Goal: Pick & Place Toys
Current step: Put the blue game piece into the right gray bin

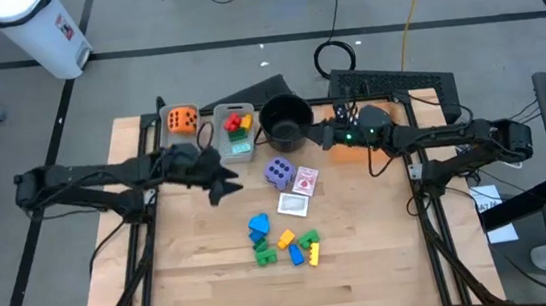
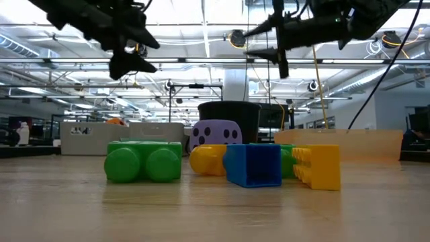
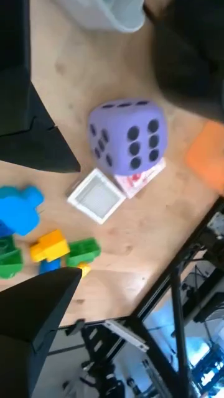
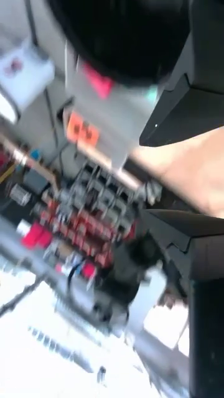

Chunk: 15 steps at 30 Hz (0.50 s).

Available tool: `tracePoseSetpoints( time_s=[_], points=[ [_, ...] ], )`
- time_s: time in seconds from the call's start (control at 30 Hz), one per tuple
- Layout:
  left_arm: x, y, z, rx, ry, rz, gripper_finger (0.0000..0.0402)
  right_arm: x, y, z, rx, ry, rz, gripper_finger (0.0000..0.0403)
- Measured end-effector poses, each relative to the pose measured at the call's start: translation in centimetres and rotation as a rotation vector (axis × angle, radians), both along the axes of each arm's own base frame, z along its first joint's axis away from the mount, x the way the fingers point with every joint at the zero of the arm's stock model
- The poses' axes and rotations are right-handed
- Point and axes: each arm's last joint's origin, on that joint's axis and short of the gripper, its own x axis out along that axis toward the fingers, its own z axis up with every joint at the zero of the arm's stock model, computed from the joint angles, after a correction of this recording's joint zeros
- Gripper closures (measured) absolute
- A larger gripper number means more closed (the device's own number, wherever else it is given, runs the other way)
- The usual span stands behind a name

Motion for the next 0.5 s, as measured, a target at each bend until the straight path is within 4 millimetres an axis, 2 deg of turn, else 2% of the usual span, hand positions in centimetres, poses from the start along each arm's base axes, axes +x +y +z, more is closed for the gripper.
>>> tracePoseSetpoints(
  time_s=[0.13,0.33,0.5],
  points=[
    [-0.1,-1.9,0.4,0.019,-0.022,-0.013,0.0133,0.9,1.8,0.4,-0.022,-0.079,0.041,0.0234],
    [0.2,-3.8,0.7,0.049,-0.066,0.001,0.0133,2.0,5.1,-0.8,-0.002,-0.009,0.157,0.0234],
    [1.7,-5.0,-0.1,-0.022,-0.080,-0.006,0.0133,2.0,8.6,-2.2,-0.042,0.142,0.287,0.0234]
  ],
)
